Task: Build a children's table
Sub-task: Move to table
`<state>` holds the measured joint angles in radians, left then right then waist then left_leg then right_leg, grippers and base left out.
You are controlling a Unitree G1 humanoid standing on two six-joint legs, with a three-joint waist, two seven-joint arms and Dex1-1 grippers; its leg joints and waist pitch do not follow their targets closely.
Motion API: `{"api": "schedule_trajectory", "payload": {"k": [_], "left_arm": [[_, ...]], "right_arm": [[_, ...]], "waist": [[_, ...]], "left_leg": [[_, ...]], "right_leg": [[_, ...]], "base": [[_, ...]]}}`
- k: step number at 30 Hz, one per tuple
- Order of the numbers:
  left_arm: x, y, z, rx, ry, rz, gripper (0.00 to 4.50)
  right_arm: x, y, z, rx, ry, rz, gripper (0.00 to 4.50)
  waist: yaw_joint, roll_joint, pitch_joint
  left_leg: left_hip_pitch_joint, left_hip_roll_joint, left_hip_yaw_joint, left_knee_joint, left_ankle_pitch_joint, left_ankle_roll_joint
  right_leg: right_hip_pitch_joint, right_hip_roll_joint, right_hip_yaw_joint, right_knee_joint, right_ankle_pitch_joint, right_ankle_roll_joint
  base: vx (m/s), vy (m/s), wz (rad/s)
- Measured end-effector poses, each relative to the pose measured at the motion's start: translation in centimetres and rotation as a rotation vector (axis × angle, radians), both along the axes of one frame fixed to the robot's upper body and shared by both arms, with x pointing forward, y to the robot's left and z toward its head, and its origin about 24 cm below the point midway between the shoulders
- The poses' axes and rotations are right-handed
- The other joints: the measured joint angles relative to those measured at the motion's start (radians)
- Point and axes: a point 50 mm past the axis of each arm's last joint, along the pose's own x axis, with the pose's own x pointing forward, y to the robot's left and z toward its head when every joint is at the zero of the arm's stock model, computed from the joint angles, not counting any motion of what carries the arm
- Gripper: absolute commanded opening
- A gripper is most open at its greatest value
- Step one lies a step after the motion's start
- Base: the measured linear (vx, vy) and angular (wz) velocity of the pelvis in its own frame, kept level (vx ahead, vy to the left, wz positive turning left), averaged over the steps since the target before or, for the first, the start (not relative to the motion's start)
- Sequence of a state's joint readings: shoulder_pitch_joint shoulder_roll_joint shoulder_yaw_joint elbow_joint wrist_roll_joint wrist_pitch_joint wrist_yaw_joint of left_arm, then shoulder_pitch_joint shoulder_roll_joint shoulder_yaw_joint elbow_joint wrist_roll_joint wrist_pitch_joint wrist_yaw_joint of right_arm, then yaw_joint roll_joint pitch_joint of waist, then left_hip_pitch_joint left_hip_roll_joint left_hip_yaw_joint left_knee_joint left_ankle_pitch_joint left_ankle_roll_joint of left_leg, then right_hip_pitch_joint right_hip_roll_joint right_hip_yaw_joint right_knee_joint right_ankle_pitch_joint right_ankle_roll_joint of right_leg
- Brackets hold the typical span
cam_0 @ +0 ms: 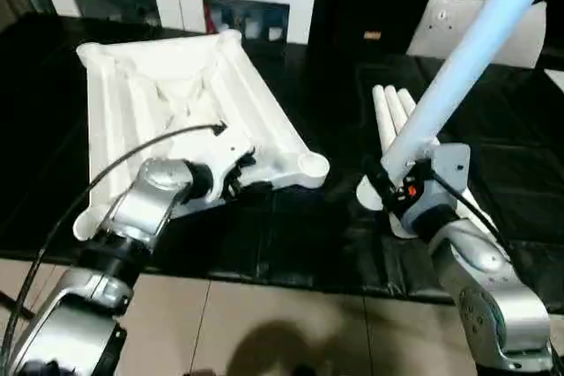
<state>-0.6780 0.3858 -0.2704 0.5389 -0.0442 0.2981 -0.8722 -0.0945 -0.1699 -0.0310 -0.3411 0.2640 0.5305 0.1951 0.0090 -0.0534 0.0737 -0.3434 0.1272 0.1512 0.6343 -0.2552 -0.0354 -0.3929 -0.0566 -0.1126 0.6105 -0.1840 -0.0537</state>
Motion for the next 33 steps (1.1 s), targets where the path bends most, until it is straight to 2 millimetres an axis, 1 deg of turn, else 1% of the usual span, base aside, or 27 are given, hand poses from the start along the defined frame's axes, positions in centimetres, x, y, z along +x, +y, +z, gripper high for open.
{"api": "schedule_trajectory", "payload": {"k": [2,3,4,6,9,10,12,13,17,19,21,23,24,26,28,33], "left_arm": [[0.3,-0.2,0.2,0.021,0.004,-0.015,2.76],[0.5,-0.1,0.2,0.039,0.013,-0.015,2.62],[0.6,0.0,0.0,0.049,0.022,-0.009,2.62],[0.6,0.3,-0.7,0.072,0.050,0.003,2.34],[0.5,0.3,-1.2,0.082,0.071,0.004,2.14],[0.5,0.4,-1.2,0.084,0.074,0.001,2.14],[0.6,0.3,-1.0,0.084,0.070,-0.018,1.84],[0.7,0.3,-0.9,0.085,0.066,-0.023,1.80],[0.8,0.3,-0.9,0.088,0.057,-0.046,1.39],[0.8,0.2,-0.8,0.086,0.057,-0.053,1.28],[0.7,0.2,-0.9,0.084,0.061,-0.061,1.03],[0.7,0.1,-0.8,0.082,0.061,-0.069,0.86],[0.7,0.1,-0.9,0.081,0.059,-0.073,0.86],[0.7,0.1,-0.9,0.079,0.060,-0.076,0.78],[0.7,0.2,-1.1,0.079,0.069,-0.074,0.52],[0.6,0.2,-1.1,0.086,0.069,-0.084,0.18]], "right_arm": [[0.0,0.0,0.0,0.000,-0.001,0.000,1.95],[0.0,0.0,0.0,0.000,-0.001,0.000,1.95],[0.0,0.0,0.0,0.000,-0.001,-0.001,1.95],[0.0,0.0,0.0,0.000,-0.002,-0.003,1.95],[0.0,-0.1,0.1,0.001,-0.010,-0.005,1.95],[0.0,-0.1,0.1,0.001,-0.012,-0.005,1.95],[0.0,-0.1,0.1,0.001,-0.012,-0.005,1.95],[0.0,0.0,0.1,0.001,-0.012,-0.005,1.95],[0.0,0.0,0.1,0.001,-0.012,-0.005,1.95],[0.0,0.0,0.1,0.002,-0.013,-0.004,1.95],[0.0,0.0,0.1,0.003,-0.013,-0.004,1.95],[0.0,0.0,0.1,0.003,-0.014,-0.004,1.95],[0.0,0.0,0.1,0.003,-0.014,-0.004,1.95],[0.0,0.0,0.1,0.004,-0.014,-0.004,1.95],[0.0,0.0,0.1,0.007,-0.015,-0.004,1.95],[0.0,0.5,0.1,0.042,-0.010,0.023,1.95]], "waist": [[0.002,0.000,0.000],[0.002,0.000,0.000],[0.003,0.000,0.000],[0.000,0.000,0.000],[0.001,0.000,0.000],[0.002,0.000,0.000],[0.005,0.000,0.000],[0.007,0.000,0.000],[0.010,0.000,0.000],[0.013,0.000,0.000],[0.017,0.000,0.000],[0.021,0.000,0.000],[0.022,0.000,0.000],[0.023,0.000,0.000],[0.023,0.000,0.000],[0.022,0.000,0.000]], "left_leg": [[0.000,0.000,0.000,0.000,0.000,0.000],[0.000,0.000,0.000,0.000,0.000,0.000],[0.000,0.000,0.000,0.000,0.000,0.000],[0.000,0.000,0.000,0.000,0.000,0.000],[-0.001,0.000,0.000,0.000,0.000,0.000],[-0.002,0.000,0.000,0.000,0.000,0.000],[-0.005,0.000,0.001,0.000,0.001,0.001],[-0.005,0.000,0.001,0.000,0.001,0.001],[-0.005,0.000,0.001,0.000,0.001,0.001],[-0.005,0.000,0.001,0.000,0.001,0.001],[-0.005,0.001,0.001,0.000,0.001,0.001],[-0.005,0.001,0.002,0.000,0.001,0.001],[-0.005,0.001,0.002,0.000,0.001,0.001],[-0.005,0.001,0.002,0.000,0.001,0.001],[-0.005,0.001,0.002,0.000,0.001,0.001],[-0.005,0.001,0.002,0.000,0.001,0.001]], "right_leg": [[0.000,0.000,0.000,0.000,0.000,0.000],[0.000,0.000,0.000,0.000,0.000,0.000],[0.000,0.000,0.000,0.000,0.000,0.000],[0.000,0.000,0.000,0.000,0.000,0.000],[-0.001,0.000,0.000,0.000,0.000,0.000],[-0.002,0.000,0.000,0.000,0.000,0.000],[-0.004,0.000,0.000,0.000,0.001,-0.001],[-0.005,0.000,0.000,0.000,0.001,-0.002],[-0.005,0.000,0.000,0.000,0.001,-0.002],[-0.005,0.000,0.000,0.000,0.001,-0.002],[-0.005,0.000,0.000,0.000,0.001,-0.002],[-0.005,0.000,0.000,0.000,0.001,-0.002],[-0.005,0.000,0.000,0.000,0.001,-0.002],[-0.005,0.000,0.000,0.000,0.001,-0.002],[-0.005,0.000,0.000,0.000,0.001,-0.002],[-0.005,0.000,0.000,0.000,0.001,-0.002]], "base": [[0.000,0.000,0.00],[0.000,0.000,0.00],[0.000,0.000,0.00],[0.000,0.000,0.00],[0.000,0.000,0.00],[0.000,0.000,0.00],[0.000,0.000,0.00],[0.000,0.000,0.00],[0.000,0.000,0.00],[0.000,0.000,0.00],[0.000,0.000,0.00],[0.000,0.000,0.00],[0.000,0.000,0.00],[0.000,0.000,0.00],[0.000,0.000,0.00],[0.000,0.000,0.00]]}}
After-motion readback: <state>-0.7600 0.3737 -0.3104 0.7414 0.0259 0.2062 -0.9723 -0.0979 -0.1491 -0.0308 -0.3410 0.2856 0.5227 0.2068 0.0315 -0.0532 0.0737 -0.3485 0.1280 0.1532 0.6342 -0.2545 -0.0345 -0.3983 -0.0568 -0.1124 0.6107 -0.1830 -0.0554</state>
